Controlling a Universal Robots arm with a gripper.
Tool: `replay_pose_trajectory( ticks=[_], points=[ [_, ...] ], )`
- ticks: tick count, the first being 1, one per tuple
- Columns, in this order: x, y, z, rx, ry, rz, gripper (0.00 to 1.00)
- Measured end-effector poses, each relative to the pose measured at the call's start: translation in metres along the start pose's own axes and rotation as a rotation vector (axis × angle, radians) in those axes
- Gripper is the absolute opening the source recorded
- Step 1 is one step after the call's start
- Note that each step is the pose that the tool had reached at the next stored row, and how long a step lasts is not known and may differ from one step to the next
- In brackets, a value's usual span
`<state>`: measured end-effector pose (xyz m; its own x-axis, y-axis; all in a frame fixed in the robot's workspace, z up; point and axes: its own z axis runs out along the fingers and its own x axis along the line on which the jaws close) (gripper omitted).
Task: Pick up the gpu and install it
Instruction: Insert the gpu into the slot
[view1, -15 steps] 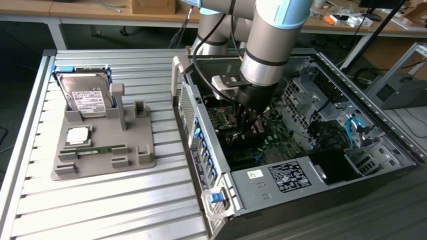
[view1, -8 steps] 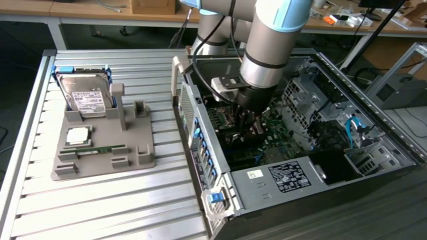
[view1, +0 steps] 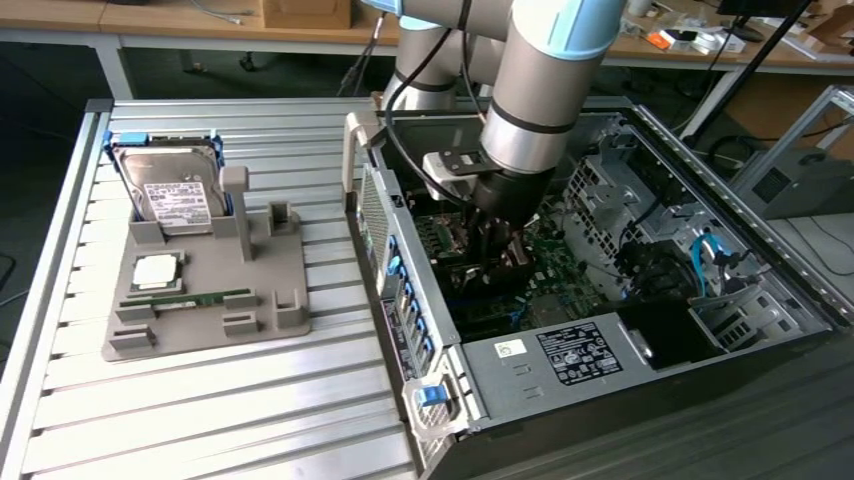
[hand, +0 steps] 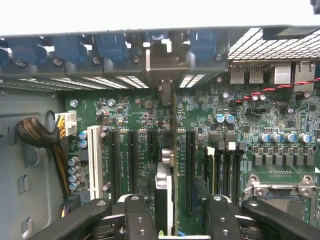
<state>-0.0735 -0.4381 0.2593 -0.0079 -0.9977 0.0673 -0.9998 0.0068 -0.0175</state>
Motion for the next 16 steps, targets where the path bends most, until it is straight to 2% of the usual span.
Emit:
replay_pose_trajectory(
  ticks=[5, 8, 10, 12, 15, 16],
  points=[
    [0.001, -0.0002, -0.0218, 0.0010, -0.0001, 0.000, 0.46],
    [-0.005, -0.0004, -0.0312, 0.0013, -0.0004, -0.001, 0.45],
    [-0.009, -0.0004, -0.0361, 0.0012, -0.0001, -0.002, 0.32],
    [-0.012, -0.0004, -0.0381, 0.0013, 0.0001, -0.004, 0.32],
    [-0.014, -0.0005, -0.0383, 0.0016, 0.0004, -0.007, 0.14],
    [-0.014, -0.0007, -0.0378, 0.0016, 0.0002, -0.008, 0.11]
  ],
)
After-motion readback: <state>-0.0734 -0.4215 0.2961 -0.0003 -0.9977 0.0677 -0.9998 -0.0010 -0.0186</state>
